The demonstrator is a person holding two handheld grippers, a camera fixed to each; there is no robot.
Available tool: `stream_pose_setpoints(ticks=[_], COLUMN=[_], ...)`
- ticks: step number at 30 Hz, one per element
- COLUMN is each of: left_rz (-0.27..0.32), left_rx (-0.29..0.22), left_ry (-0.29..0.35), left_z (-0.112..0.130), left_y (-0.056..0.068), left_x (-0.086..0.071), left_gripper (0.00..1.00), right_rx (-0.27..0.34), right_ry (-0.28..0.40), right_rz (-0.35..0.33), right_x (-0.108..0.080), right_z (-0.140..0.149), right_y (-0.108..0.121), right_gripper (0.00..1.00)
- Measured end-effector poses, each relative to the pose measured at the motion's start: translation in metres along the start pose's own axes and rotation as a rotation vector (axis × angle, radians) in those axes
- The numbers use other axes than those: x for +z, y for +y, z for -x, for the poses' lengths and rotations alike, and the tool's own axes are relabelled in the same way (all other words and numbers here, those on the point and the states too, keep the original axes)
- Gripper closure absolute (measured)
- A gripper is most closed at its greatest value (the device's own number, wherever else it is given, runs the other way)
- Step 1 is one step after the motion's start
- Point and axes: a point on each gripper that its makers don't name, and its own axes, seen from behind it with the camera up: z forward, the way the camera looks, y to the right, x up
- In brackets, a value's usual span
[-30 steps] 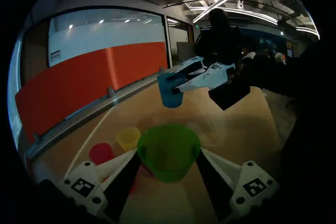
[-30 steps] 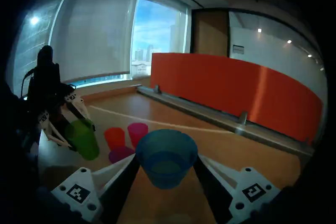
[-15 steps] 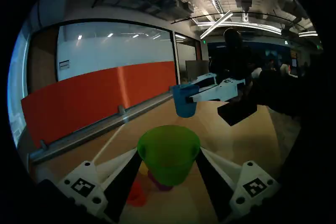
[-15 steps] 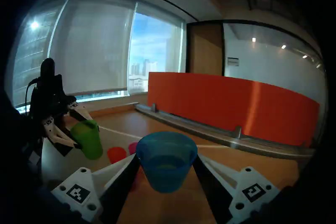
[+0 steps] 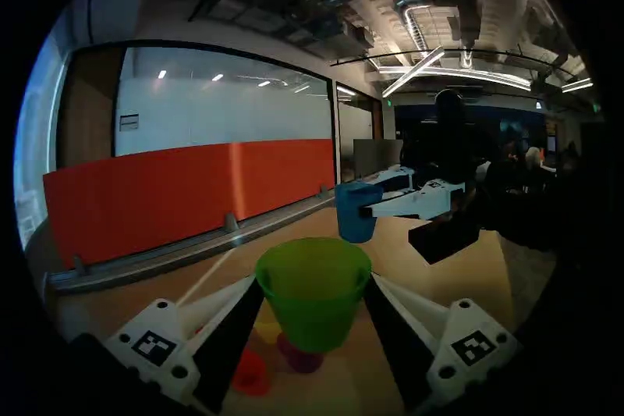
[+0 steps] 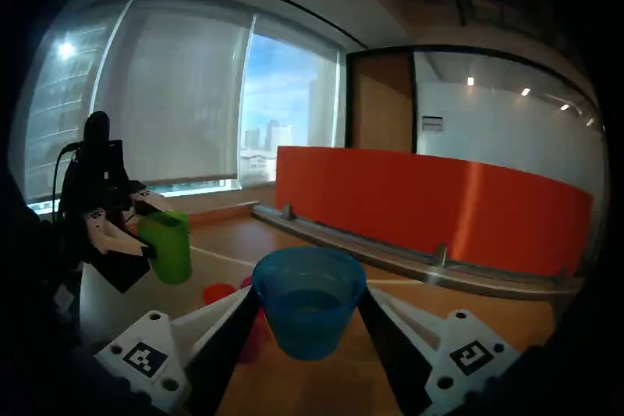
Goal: Pour water
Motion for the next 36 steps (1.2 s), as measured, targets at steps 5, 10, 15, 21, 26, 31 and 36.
stream_pose_setpoints(ticks=[5, 10, 15, 21, 26, 31, 36], left_rz=[0.002, 0.005, 0.014, 0.02, 0.016, 0.021, 0.029], left_rx=[-0.011, -0.01, 0.001, 0.007, 0.012, 0.006, 0.005], left_ry=[0.027, 0.038, 0.044, 0.044, 0.042, 0.047, 0.044], left_z=[-0.007, -0.009, -0.011, -0.011, -0.009, -0.007, -0.005], left_y=[0.001, 0.002, 0.005, 0.007, 0.004, 0.003, 0.004], left_x=[0.002, 0.003, 0.004, 0.006, 0.006, 0.007, 0.009], left_gripper=[0.14, 0.13, 0.14, 0.14, 0.14, 0.14, 0.14], right_rx=[0.006, 0.007, 0.005, 0.005, -0.005, -0.02, -0.032], right_ry=[0.017, 0.031, 0.046, 0.051, 0.044, 0.046, 0.049], right_rz=[-0.001, -0.001, -0.007, -0.01, -0.021, -0.033, -0.043], right_x=[-0.001, -0.001, -0.001, 0.0, 0.003, 0.005, 0.008], right_z=[-0.004, -0.007, -0.011, -0.013, -0.012, -0.014, -0.021], right_y=[-0.001, 0.0, -0.001, 0.0, -0.002, -0.006, -0.009], right_gripper=[0.1, 0.1, 0.09, 0.1, 0.1, 0.1, 0.1])
